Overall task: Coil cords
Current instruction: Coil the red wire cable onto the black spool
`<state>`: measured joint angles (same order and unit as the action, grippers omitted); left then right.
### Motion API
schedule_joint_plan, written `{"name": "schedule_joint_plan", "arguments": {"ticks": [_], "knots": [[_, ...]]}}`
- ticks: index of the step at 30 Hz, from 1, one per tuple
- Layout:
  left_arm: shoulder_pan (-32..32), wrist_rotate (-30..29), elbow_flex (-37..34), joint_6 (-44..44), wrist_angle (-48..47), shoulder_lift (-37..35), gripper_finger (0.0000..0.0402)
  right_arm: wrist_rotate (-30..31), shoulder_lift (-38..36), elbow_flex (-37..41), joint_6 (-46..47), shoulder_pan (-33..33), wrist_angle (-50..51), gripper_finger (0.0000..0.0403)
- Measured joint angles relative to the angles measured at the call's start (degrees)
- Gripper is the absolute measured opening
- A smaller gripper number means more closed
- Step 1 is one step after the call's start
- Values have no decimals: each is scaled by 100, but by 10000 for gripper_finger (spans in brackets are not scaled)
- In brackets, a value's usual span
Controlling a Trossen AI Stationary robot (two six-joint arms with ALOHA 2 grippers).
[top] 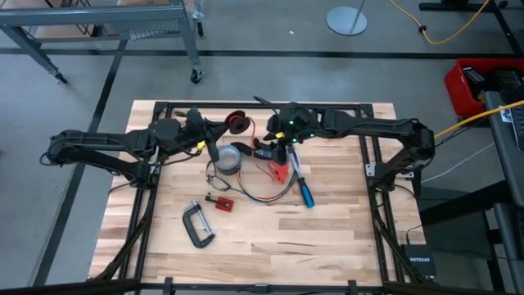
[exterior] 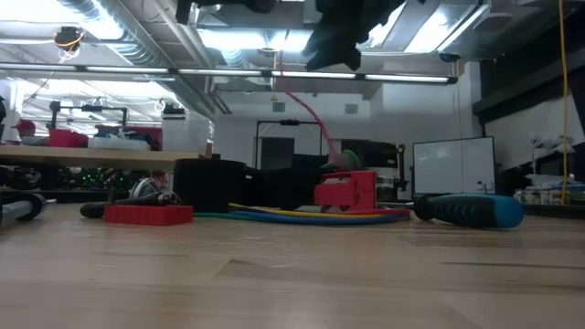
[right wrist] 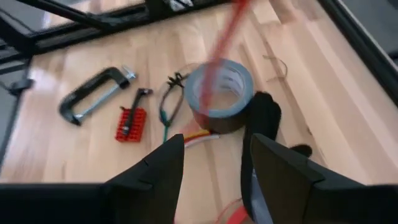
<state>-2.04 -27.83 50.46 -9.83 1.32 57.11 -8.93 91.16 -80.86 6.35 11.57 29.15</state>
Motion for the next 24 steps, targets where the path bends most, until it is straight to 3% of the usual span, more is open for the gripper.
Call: {"name": "schedule_joint_plan", "arguments": {"ticks": [4, 13, 24], "knots": [[0, 0, 0, 11, 163, 27, 0, 52, 276, 1, 109, 0, -87, 191], [0, -232, 0, 86, 117, 31, 0, -610, 664, 2, 118, 2, -251, 191], [0, -612, 0, 84, 117, 34, 0, 193, 747, 2, 108, 2, -407, 191]]}}
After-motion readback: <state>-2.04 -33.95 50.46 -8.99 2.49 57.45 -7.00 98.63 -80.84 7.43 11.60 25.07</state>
